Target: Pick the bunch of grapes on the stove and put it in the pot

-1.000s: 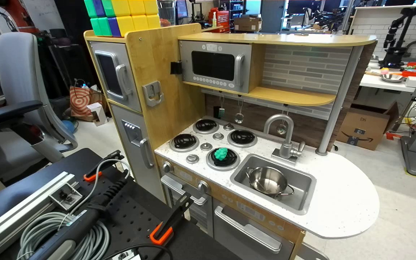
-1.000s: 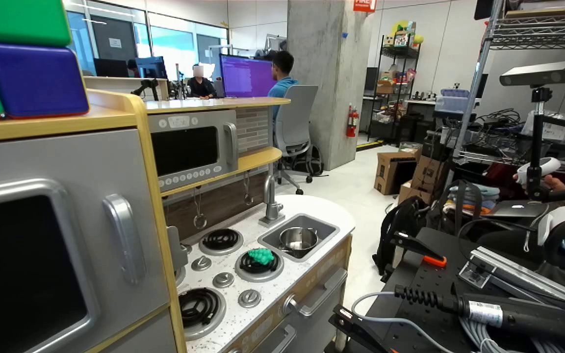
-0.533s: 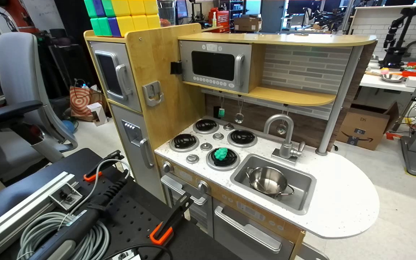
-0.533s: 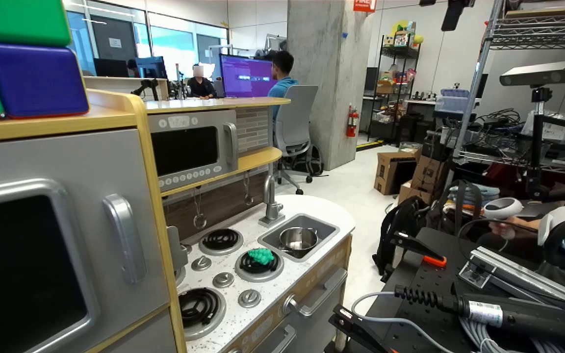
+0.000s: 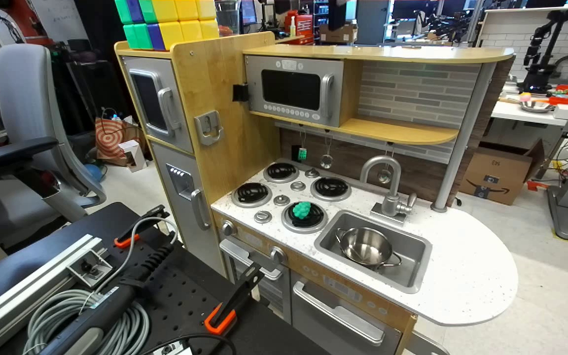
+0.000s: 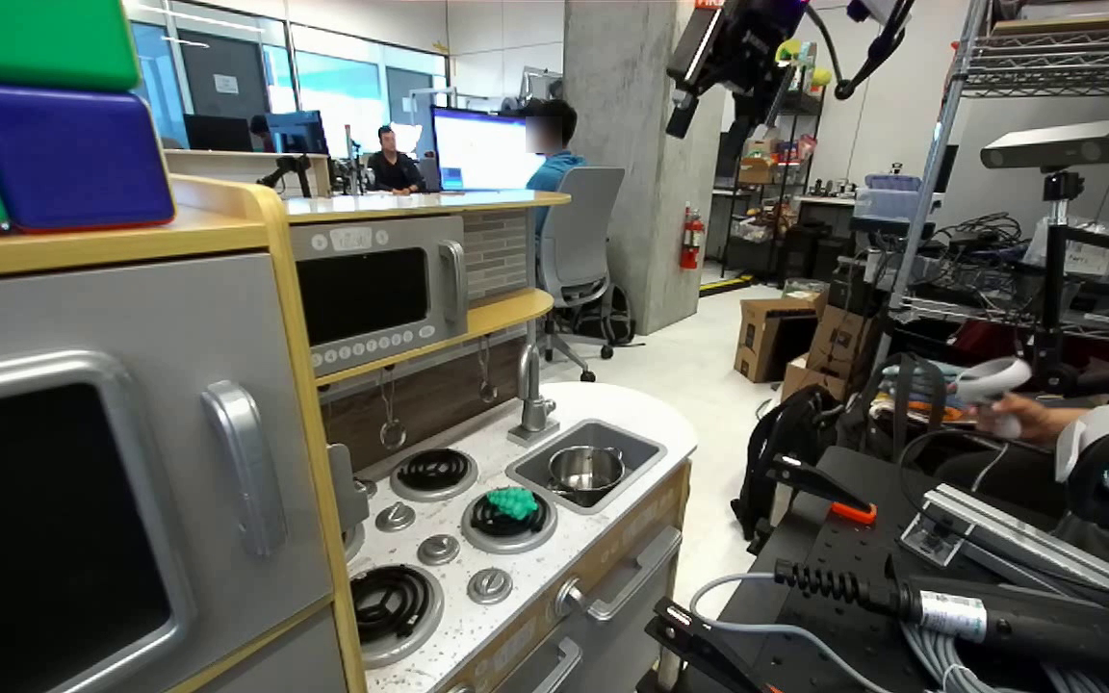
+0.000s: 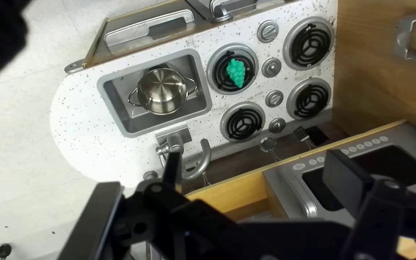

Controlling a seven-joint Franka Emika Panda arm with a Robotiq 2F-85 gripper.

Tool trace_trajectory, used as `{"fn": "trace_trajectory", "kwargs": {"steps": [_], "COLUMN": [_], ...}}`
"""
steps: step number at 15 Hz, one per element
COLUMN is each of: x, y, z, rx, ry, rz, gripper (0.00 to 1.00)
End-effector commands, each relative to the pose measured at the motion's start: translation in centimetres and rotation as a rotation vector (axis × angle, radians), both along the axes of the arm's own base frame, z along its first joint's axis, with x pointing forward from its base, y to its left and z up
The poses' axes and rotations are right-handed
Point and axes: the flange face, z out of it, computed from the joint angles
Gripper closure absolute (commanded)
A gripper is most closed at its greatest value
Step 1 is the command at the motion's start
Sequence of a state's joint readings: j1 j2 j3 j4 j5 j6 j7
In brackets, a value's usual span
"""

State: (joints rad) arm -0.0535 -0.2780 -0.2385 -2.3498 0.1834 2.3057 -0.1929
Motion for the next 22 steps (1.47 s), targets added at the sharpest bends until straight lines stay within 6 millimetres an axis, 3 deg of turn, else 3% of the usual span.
{"fn": "trace_trajectory", "kwargs": {"steps": [1,16,19,22], "x": [0.5,1.1,1.0,3.0], "y": [0.2,0.3,0.6,2.7], "z": [-0.7,-0.4,-3.1,-5.3], "rx": [-0.001,-0.006,-0.006,-0.039], "ry": [0.011,0.005,-0.007,-0.016], "rz": [0.003,0.007,-0.006,0.003], "gripper": [0.0,0.0,0.0,0.0]}}
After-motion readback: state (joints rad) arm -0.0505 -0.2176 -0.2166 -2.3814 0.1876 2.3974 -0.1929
